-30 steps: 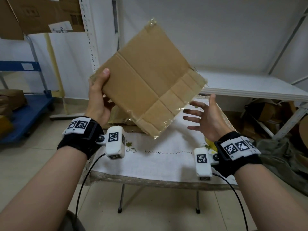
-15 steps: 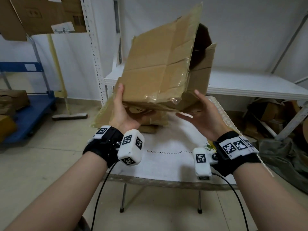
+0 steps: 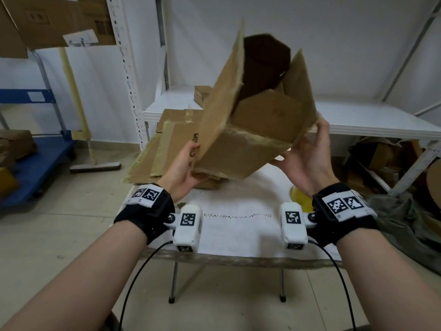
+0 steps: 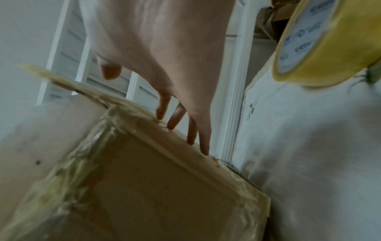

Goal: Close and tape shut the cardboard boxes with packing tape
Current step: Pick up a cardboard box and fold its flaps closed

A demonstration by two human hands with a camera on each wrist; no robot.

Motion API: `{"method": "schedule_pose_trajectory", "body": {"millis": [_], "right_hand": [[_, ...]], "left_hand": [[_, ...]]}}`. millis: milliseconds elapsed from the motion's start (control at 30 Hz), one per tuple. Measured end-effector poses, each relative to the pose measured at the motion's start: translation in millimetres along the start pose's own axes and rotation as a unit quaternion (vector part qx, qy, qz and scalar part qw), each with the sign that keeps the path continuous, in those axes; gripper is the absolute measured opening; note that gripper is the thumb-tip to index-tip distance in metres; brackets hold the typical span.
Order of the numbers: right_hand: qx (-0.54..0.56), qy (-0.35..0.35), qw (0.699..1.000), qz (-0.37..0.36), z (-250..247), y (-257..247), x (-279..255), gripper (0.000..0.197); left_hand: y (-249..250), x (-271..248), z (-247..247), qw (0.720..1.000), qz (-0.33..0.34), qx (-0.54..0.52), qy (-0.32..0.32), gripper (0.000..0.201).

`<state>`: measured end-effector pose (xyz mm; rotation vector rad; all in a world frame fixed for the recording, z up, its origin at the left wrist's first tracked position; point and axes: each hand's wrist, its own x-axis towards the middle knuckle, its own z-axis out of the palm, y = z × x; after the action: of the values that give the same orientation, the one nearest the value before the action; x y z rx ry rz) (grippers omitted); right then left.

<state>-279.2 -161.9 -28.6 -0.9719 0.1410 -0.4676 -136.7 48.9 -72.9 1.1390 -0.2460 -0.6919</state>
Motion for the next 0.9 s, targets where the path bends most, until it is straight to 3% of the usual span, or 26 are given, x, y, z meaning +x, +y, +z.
{"method": "schedule_pose_trajectory", "body": {"millis": [100,533,767,900], "right_hand": [[-0.089,0.046,0.995,0.017,6,6,1,0.047],[-0.185,-0.005,0.973,0.136,-11,8,1,0.093],[-0.212,-0.003,0.956,0.204,-25,6,-7,0.102],[-0.214,0.0,0.95,0.228,-31,5,-14,0.08]], "left_hand": [[-9,0,5,0.998,0.015,0.051,-0.038,0.04],[-17,5,6,0.986,-0.023,0.148,-0.069,0.035],[-29,8,7,0.982,-0.077,0.138,-0.099,0.047],[-34,9,3,0.97,-0.105,0.189,-0.111,0.048]]}}
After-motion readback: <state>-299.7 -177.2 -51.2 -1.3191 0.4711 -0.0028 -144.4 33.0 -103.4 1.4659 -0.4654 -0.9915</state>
